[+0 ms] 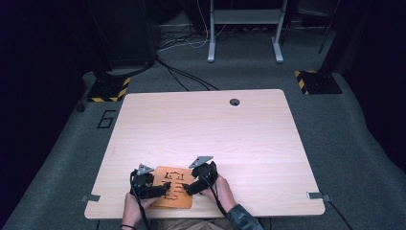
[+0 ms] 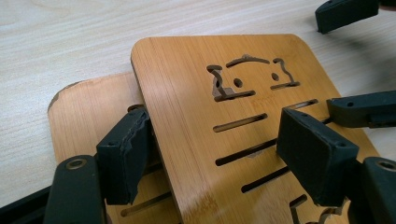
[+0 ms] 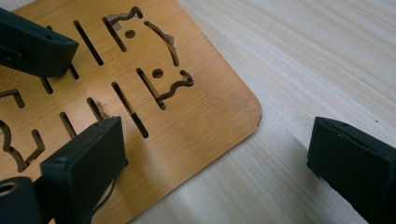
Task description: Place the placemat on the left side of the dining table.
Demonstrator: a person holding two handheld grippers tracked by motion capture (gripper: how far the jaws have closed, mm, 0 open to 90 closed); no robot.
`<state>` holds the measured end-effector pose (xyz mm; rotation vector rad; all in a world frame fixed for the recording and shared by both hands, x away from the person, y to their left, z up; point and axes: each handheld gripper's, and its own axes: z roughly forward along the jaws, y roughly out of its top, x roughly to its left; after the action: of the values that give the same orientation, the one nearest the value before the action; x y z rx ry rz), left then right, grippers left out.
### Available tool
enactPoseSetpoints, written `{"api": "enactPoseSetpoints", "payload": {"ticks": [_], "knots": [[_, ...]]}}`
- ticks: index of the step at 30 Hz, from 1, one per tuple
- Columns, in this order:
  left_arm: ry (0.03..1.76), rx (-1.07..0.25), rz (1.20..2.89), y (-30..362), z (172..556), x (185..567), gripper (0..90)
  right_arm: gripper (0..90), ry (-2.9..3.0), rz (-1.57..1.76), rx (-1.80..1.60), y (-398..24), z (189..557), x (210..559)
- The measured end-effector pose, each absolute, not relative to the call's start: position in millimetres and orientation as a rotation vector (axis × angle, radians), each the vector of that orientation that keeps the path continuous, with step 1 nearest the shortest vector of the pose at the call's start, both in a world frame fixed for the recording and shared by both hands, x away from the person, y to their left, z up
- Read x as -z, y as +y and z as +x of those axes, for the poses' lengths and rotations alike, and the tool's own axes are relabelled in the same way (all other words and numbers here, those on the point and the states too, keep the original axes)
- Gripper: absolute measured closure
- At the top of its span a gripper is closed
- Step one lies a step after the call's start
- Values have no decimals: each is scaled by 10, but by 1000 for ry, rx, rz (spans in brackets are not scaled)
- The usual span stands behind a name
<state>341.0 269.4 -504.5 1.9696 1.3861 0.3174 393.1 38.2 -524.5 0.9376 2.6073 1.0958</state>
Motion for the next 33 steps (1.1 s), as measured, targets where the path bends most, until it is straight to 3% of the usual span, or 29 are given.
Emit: {"api": "enactPoseSetpoints", "payload": {"ticks": [21,33], "knots": [[1339,-330,1925,2659,3349,4800,356,29,2613,967,-1157,286,3956,5244],[1295,-331,1918,2612,3318,4681,489,30,2611,1006,-1206,222,3969,5245]]}}
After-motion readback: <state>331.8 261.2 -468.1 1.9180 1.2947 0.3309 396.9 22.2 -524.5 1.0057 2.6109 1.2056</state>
